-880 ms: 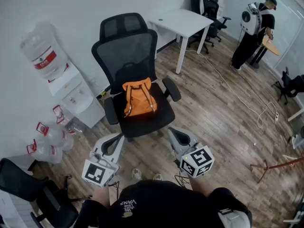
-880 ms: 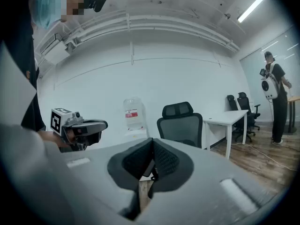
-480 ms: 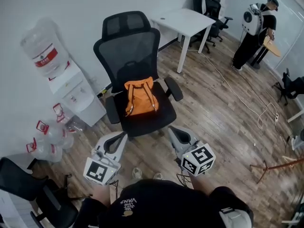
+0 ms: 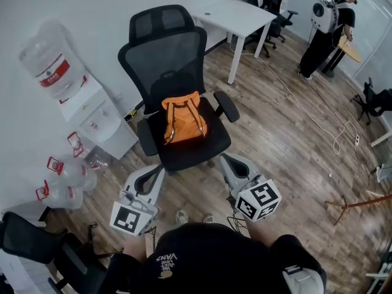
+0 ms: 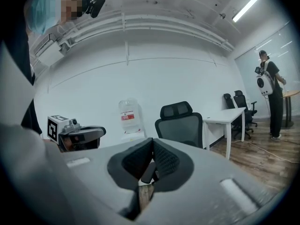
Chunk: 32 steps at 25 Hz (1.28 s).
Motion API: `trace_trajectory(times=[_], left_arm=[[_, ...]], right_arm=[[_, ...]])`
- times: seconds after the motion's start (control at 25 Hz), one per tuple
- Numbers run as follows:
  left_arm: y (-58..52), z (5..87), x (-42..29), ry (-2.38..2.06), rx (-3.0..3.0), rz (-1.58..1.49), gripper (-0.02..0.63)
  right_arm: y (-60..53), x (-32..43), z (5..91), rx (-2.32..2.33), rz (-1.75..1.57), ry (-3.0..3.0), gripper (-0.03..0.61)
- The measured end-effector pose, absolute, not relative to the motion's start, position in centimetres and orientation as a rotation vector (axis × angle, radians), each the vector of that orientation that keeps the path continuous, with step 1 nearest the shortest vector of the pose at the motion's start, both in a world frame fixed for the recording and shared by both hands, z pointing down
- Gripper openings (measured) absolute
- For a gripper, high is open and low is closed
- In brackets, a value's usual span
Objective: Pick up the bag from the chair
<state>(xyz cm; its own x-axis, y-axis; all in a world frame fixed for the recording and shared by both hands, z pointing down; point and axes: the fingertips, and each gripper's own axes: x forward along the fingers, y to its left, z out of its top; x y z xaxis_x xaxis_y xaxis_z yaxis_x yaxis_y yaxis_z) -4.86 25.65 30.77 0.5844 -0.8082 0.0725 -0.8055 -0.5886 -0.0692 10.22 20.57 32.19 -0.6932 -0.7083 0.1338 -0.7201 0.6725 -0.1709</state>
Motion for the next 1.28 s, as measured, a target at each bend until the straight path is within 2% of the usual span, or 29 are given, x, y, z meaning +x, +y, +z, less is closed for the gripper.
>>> trace_trajectory(times=[0.56, 1.28], left_arm=[[23.1, 32.6, -10.3, 1.317, -2.829, -0.145, 0.009], [13.6, 33.0, -8.5, 1.449, -2.782, -0.124, 0.009]], right_arm=[[19.2, 5.6, 32.6, 1.349, 0.319, -2.792, -0.003], [8.3, 7.4, 32.9, 1.24, 0.31, -2.828, -0.003]])
